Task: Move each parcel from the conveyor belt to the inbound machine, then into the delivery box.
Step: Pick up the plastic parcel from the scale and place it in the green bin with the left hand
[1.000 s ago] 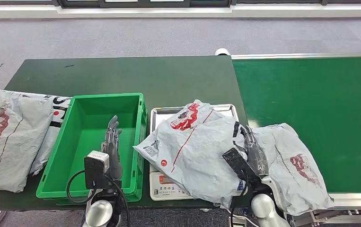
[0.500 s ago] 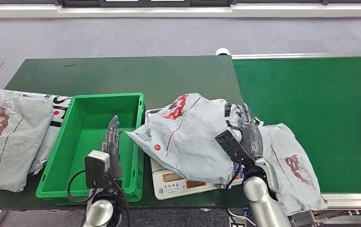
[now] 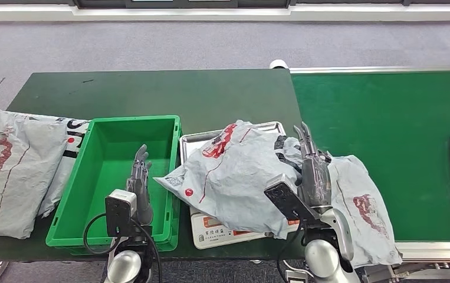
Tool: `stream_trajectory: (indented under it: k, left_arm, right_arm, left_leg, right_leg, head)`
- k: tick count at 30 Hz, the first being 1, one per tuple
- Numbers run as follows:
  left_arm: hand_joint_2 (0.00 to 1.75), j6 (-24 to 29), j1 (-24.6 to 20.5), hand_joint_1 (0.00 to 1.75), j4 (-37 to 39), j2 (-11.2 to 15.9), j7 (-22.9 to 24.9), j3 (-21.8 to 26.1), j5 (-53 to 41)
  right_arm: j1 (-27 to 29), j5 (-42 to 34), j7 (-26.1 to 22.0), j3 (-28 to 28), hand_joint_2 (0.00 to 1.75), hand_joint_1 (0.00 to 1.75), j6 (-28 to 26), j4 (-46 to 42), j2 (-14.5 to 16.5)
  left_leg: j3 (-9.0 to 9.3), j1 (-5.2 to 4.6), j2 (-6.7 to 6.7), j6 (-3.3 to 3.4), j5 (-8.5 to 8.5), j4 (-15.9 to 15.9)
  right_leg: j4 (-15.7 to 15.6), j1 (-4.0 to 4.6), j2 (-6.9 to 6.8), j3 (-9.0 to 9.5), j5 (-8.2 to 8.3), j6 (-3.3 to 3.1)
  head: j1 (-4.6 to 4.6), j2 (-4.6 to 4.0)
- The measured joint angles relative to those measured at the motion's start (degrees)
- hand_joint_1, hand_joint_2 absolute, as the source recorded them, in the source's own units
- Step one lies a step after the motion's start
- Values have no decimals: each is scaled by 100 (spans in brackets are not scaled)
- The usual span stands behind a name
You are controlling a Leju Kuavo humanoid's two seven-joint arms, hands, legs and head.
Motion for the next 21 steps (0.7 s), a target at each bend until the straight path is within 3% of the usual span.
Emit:
stream_trajectory:
  k: [21]
  left_arm:
    - [0, -49, 7, 0, -3, -1, -25, 0, -36]
  right_arm:
    - [268, 56, 254, 21, 175, 0, -103, -119, -207]
  left_leg:
    - [-1, 0, -4, 0, 0, 0]
  right_leg:
    - [0, 0, -4, -1, 0, 0]
  head:
    - [0, 0]
